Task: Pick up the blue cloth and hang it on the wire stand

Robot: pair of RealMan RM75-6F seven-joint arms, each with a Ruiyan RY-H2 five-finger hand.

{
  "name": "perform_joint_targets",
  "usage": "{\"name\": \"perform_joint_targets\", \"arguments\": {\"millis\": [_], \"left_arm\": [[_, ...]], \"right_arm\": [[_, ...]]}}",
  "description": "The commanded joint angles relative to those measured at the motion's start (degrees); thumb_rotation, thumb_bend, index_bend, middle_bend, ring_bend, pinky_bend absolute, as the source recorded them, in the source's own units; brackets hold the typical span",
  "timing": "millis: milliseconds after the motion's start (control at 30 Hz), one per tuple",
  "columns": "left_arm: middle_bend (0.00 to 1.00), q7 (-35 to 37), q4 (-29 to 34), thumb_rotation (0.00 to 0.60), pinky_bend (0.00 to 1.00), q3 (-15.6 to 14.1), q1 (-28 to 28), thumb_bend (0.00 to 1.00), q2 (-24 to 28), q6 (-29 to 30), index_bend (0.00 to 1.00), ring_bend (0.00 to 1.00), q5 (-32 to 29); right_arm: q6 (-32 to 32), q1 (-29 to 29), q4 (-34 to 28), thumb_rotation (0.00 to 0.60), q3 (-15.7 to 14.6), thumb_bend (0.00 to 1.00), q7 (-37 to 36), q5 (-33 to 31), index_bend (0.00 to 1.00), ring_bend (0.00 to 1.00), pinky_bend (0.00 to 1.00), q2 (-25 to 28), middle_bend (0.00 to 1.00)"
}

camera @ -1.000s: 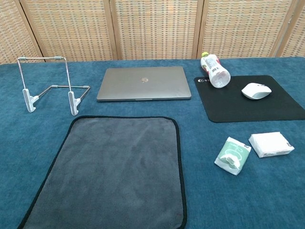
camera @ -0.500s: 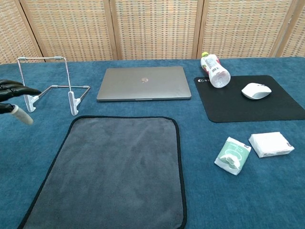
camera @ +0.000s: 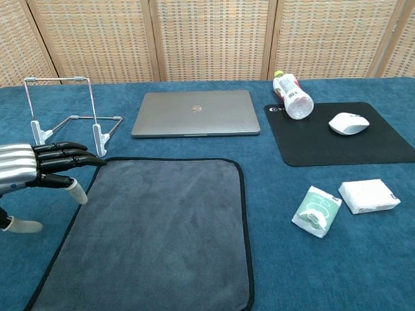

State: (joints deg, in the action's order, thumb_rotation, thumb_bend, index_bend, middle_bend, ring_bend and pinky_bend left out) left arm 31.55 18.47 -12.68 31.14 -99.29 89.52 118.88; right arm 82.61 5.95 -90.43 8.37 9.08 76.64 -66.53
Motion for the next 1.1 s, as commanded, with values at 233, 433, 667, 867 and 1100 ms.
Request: {"name": "perform_joint_targets", "arguments": {"millis": [233, 433, 667, 867, 1100], "left_arm": [[0.0, -0.3, -4.1, 0.6, 0.0, -2.5, 2.5, 0.27, -3.1, -2.0, 0.34, 0.0, -0.7], [0.0, -1.5, -4.7, 0.6, 0.0, -3.8, 3.5, 0.28, -3.6, -3.1, 0.34, 0.0, -1.2], [0.0, -1.8, -5.2, 0.6, 0.0, -4.8, 4.0, 0.28, -4.3, -4.8, 0.34, 0.0, -2.1], [0.0, -2.1, -5.5, 0.6, 0.0, -5.3, 4.5, 0.28, -4.9, -5.1, 0.34, 0.0, -3.0], [0.0, -2.4, -5.4, 0.6, 0.0, -5.8, 5.0, 0.31, -5.5, -5.4, 0.34, 0.0, -3.7]], "right_arm": [[-0.4, 0.0, 0.4, 0.6, 0.4, 0.0, -0.3, -1.3, 0.0, 0.0, 0.0, 0.0, 0.0], [-1.0, 0.3, 0.8, 0.6, 0.6, 0.0, -0.4, -2.1, 0.0, 0.0, 0.0, -0.1, 0.0], [-1.4, 0.5, 1.1, 0.6, 0.6, 0.0, -0.2, -2.5, 0.0, 0.0, 0.0, -0.3, 0.0], [-1.3, 0.4, 1.1, 0.6, 0.6, 0.0, -0.3, -2.7, 0.0, 0.0, 0.0, -0.2, 0.0], [-1.4, 0.5, 1.0, 0.6, 0.6, 0.0, -0.5, -2.6, 0.0, 0.0, 0.0, -0.1, 0.0]]}}
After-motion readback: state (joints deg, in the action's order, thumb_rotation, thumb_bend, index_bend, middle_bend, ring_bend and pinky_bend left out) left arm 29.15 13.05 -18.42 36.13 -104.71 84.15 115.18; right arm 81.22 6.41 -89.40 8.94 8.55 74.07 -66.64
